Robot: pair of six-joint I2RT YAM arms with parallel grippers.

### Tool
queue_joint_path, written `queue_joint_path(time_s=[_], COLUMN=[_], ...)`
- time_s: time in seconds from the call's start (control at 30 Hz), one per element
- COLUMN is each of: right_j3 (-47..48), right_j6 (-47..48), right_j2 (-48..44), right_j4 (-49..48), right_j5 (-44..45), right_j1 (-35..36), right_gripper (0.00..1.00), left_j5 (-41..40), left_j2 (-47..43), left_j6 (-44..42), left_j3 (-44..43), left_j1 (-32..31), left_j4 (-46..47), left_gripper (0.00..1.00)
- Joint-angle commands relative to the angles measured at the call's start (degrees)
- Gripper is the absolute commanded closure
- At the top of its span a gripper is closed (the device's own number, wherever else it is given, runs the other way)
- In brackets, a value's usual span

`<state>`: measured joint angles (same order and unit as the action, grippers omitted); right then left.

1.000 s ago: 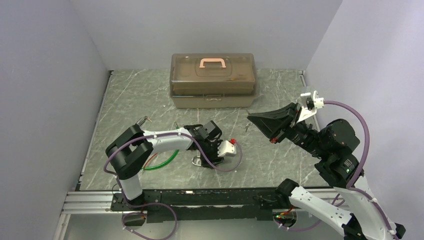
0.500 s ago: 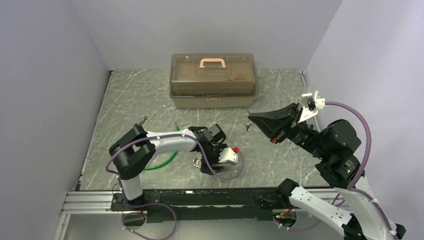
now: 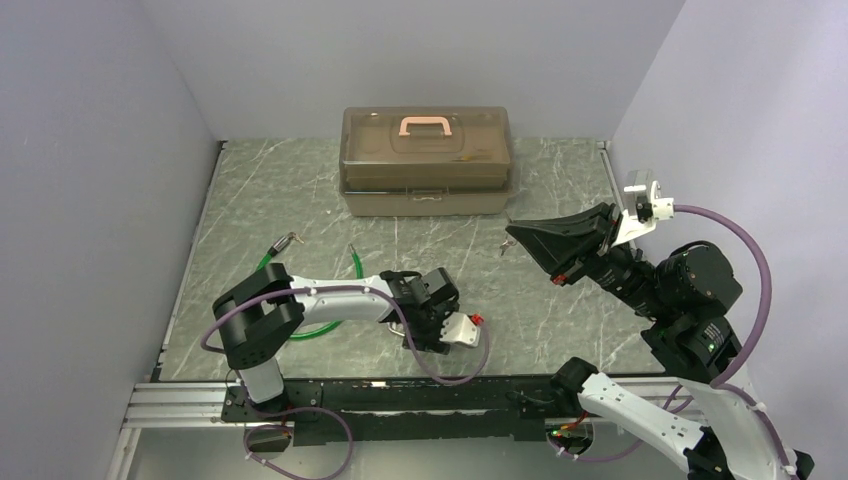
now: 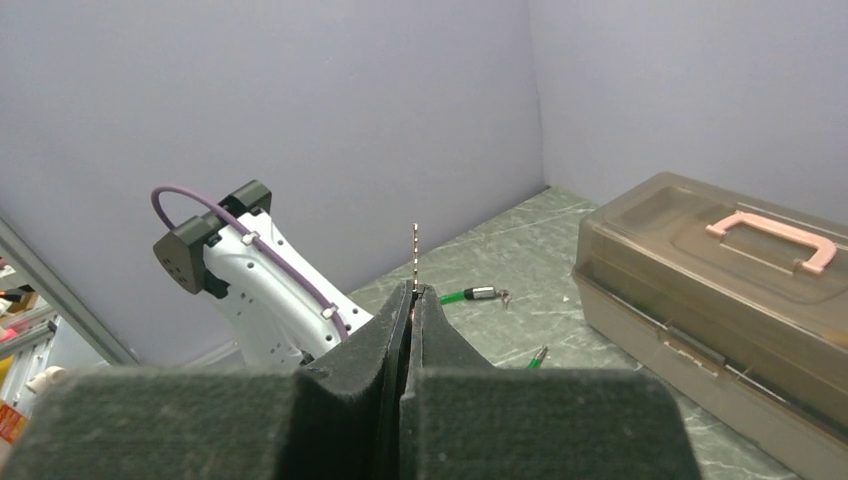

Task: Unlock with the key
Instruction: Pick up the lock from the center of the board.

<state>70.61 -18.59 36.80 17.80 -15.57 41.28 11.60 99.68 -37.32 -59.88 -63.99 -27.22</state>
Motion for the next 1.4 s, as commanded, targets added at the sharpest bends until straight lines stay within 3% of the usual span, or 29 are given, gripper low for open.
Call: queue_joint_path(time_s=[0.0, 0.1, 0.17, 0.43, 0.67, 0.77, 0.8, 0.83, 1.03, 1.13, 1.37], right_j3=[2.73, 2.87, 2.95, 6.95, 13.62, 15.03, 15.15, 15.13, 13.77, 13.82, 14.67], right_j6=[1.09, 1.11, 1.18, 2.85, 4.35, 4.68, 4.84, 5.02, 6.53, 7.30, 10.21], right_j2=[0.41, 0.21, 0.36, 5.47, 13.23, 15.59, 16.13, 16.69, 18.90, 20.42, 24.96], right_j4=[-0.22, -0.14, -0.01, 2.72, 4.40, 4.47, 4.36, 4.28, 2.96, 3.68, 6.80], right_j5=[1.13, 1.31, 1.23, 1.85, -0.65, -1.84, -2.52, -3.19, -10.77, -17.60, -26.66], right_j1=[-0.05, -0.06, -0.11, -0.06, -0.01, -0.03, -0.01, -0.03, -0.03, -0.06, 0.01], right_gripper=[1.00, 1.00, 1.00, 1.00, 1.00, 1.00, 1.00, 1.00, 1.00, 1.00, 1.00], left_j5=[-1.72, -3.21, -3.56, -0.55, 4.31, 6.79, 6.85, 6.76, 9.67, 10.73, 11.29], left_j2=[2.49, 1.92, -0.09, -16.75, -28.24, -36.18, -39.30, -42.59, -58.83, -61.50, -61.62], left_j6=[-2.46, -2.34, -2.24, -5.00, -9.44, -13.58, -15.72, -18.21, -29.12, -30.35, -33.23], left_j3=[5.32, 5.06, 4.07, -2.03, -16.96, -20.39, -20.22, -19.19, -13.47, -14.21, -15.51], left_j1=[-1.27, -1.32, -1.23, 1.89, 10.97, 15.07, 15.68, 15.85, 15.87, 15.90, 15.88], left_j4=[-3.98, -4.06, -4.92, -13.09, -28.96, -31.11, -30.31, -28.68, -16.88, -12.19, -11.38], left_gripper=[0.38, 0.64, 0.75, 0.84, 0.88, 0.91, 0.99, 1.00, 1.00, 1.00, 1.00])
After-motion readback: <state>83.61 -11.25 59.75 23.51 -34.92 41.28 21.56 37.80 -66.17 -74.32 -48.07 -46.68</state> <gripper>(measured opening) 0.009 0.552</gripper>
